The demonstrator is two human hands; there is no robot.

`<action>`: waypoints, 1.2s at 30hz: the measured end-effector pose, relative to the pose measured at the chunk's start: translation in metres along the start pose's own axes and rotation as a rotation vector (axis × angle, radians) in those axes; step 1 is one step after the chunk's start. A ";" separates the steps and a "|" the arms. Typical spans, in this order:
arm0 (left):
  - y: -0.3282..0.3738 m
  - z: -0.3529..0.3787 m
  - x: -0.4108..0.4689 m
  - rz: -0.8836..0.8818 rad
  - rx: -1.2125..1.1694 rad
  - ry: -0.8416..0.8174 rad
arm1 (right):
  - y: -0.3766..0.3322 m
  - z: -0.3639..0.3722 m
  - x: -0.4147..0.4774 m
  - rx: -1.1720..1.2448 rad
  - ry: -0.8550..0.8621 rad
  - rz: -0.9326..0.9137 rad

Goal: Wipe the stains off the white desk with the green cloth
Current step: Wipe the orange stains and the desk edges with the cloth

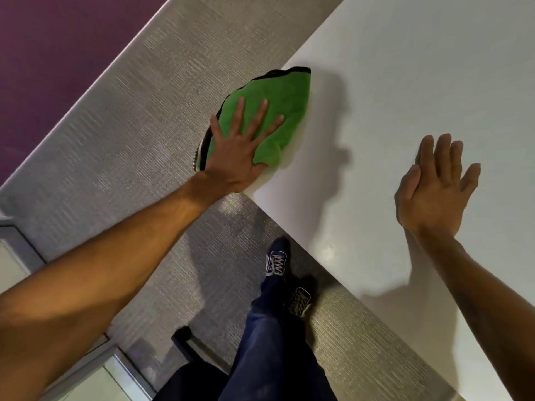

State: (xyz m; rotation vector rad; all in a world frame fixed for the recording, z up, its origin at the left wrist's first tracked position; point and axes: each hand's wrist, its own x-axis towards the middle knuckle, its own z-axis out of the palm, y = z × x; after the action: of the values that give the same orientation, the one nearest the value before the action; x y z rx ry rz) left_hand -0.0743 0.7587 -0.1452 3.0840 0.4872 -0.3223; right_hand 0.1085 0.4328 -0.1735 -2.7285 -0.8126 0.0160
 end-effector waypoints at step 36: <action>0.053 -0.023 0.120 -0.056 -0.123 0.054 | -0.005 -0.002 0.000 -0.070 0.007 0.042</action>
State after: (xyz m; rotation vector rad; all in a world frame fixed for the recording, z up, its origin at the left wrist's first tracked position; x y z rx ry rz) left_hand 0.0587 0.7454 -0.1482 2.9709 0.5728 -0.2019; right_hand 0.1061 0.4358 -0.1704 -2.8095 -0.7677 -0.0133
